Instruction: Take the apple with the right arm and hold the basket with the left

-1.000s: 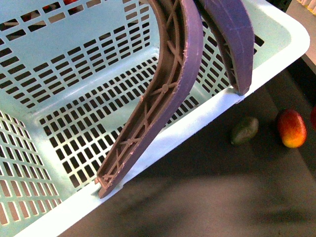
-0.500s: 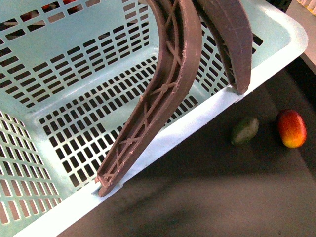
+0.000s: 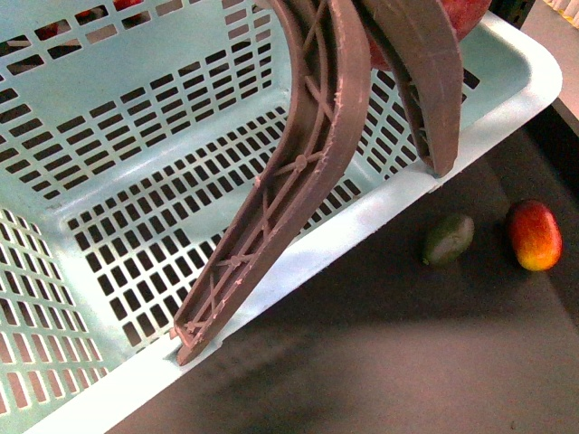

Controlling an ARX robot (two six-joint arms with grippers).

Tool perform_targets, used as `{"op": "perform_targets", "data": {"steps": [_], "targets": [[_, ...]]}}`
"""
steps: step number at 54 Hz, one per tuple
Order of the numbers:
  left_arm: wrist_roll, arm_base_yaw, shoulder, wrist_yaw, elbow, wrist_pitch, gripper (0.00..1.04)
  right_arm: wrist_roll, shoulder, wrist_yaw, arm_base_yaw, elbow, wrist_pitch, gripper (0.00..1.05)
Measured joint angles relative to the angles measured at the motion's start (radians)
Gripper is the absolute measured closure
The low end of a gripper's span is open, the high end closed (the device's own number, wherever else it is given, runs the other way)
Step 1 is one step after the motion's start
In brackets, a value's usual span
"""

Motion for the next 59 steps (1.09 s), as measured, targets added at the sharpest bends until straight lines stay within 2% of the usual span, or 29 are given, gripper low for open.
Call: {"op": "perform_targets", "data": {"steps": [5, 16, 27, 32, 34, 37, 40, 42, 59], "targets": [[0.000, 0.000, 0.000, 0.000, 0.000, 0.000, 0.90, 0.016, -0.003, 0.006, -0.002, -0.002, 0.014, 0.07], [0.006, 0.000, 0.002, 0.002, -0.001, 0.000, 0.90, 0.035, -0.103, 0.027, -0.060, -0.063, 0.035, 0.09], [0.013, 0.000, 0.006, -0.006, 0.000, 0.000, 0.90, 0.005, -0.306, 0.089, -0.200, -0.183, -0.003, 0.09], [0.014, 0.000, 0.006, -0.008, 0.000, 0.000, 0.90, -0.003, -0.344, 0.100, -0.228, -0.198, -0.006, 0.09], [0.015, 0.000, 0.006, -0.008, 0.000, 0.000, 0.90, -0.015, -0.345, 0.130, -0.225, -0.215, 0.047, 0.12], [0.015, -0.002, 0.006, -0.003, 0.000, 0.000, 0.90, -0.039, -0.354, 0.181, -0.227, -0.280, 0.207, 0.20], [0.014, -0.004, 0.006, 0.004, 0.000, 0.000, 0.90, -0.046, -0.366, 0.182, -0.240, -0.335, 0.309, 0.27], [0.006, -0.003, 0.006, 0.008, 0.000, 0.000, 0.90, -0.052, -0.392, 0.176, -0.261, -0.396, 0.385, 0.36], [0.010, -0.001, 0.006, 0.000, 0.000, 0.000, 0.90, -0.072, -0.615, 0.051, -0.389, -0.635, 0.420, 1.03]]}}
